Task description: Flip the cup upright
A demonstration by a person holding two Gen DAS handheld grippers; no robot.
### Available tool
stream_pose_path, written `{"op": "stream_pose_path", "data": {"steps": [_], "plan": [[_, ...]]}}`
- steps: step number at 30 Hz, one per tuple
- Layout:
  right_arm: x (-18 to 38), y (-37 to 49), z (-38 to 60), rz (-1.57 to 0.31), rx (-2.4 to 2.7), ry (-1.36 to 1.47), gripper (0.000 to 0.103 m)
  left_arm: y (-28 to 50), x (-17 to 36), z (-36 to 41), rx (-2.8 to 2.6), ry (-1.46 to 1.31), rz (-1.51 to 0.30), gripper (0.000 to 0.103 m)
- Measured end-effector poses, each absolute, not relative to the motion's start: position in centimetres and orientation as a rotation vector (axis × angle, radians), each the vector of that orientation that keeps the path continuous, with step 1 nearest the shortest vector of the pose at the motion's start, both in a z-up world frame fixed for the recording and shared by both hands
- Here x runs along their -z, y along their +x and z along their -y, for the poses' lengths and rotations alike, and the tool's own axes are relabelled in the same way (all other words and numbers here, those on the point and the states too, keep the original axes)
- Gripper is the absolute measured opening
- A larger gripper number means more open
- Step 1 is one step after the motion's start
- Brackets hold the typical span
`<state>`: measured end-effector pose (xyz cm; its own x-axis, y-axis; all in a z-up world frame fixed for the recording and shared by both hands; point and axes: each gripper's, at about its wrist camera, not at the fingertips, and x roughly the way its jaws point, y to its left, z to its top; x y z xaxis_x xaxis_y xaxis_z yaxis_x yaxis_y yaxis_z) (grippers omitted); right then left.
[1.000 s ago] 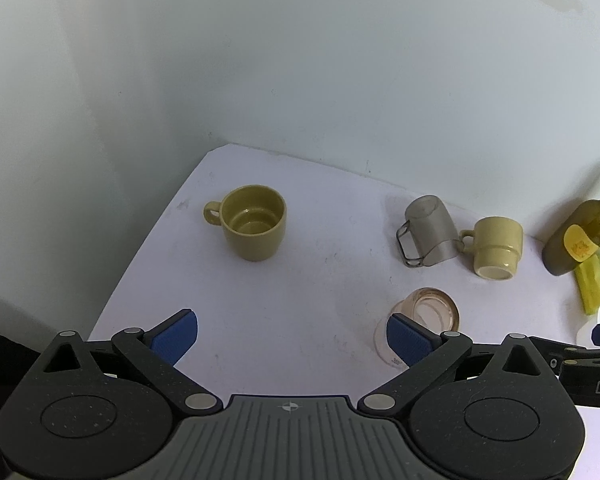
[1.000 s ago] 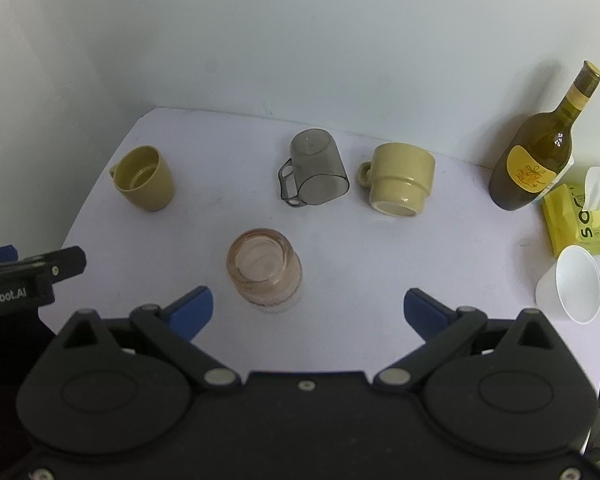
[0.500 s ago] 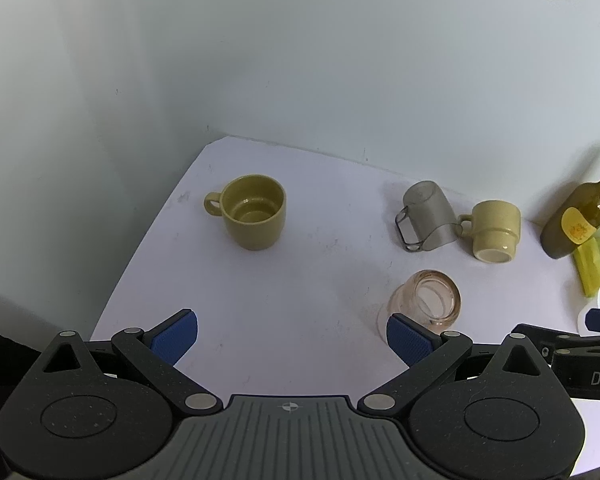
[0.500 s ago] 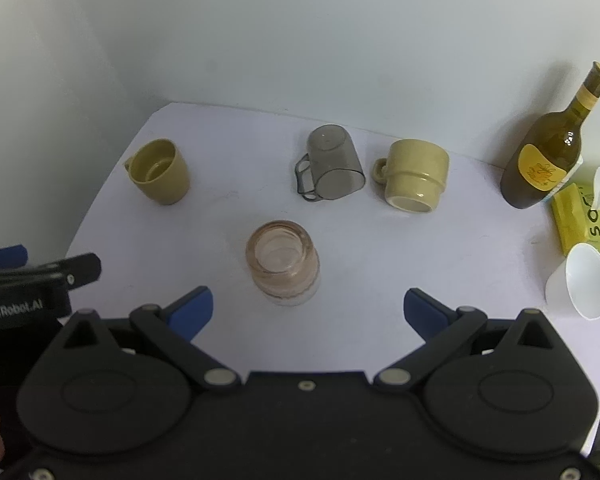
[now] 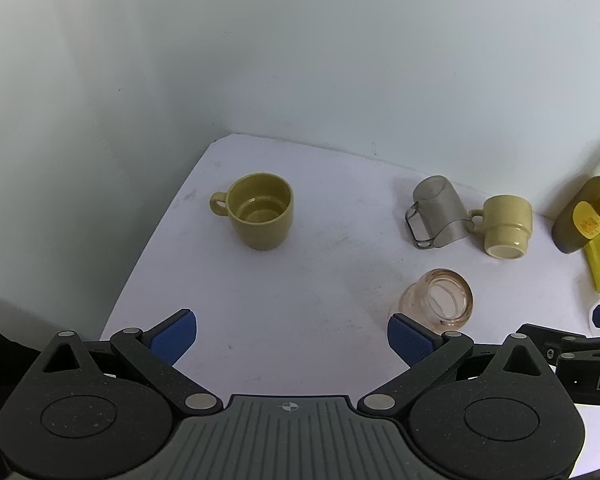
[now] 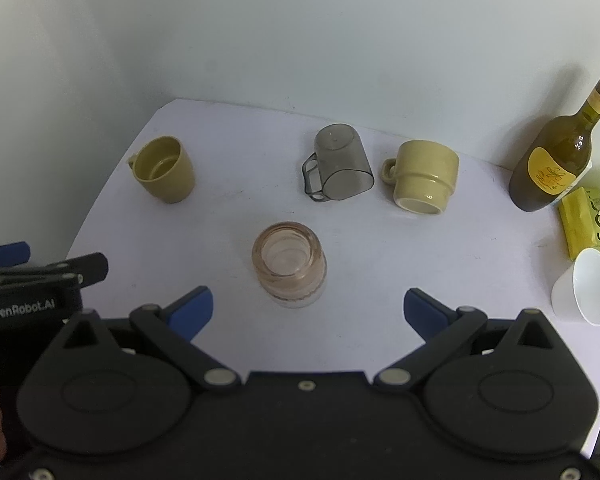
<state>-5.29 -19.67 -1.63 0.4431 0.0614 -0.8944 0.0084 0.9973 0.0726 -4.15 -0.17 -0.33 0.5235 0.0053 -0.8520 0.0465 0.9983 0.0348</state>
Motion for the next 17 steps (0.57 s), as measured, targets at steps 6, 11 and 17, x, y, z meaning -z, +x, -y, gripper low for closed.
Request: {"op": "stream_pose_path", "data": {"steps": [6,11,17], "plan": [[1.87,-5.34,19.75,-1.122,-0.028,0.077,0.103,-3.96,0.52,0.31,0.046,0.063,-1.036,0.103],[1.73,-5.24,19.87,-1.119,-0.018,0.082,0.103,-3.83,0.7,0.66,0.065,0.071,-1.041,0.103],[1.76,-5.24,19.82,-1.121,-0.018,0.081,0.103,-3.66,0.94,1.02,0.085,0.075,-1.054,0.103]]}}
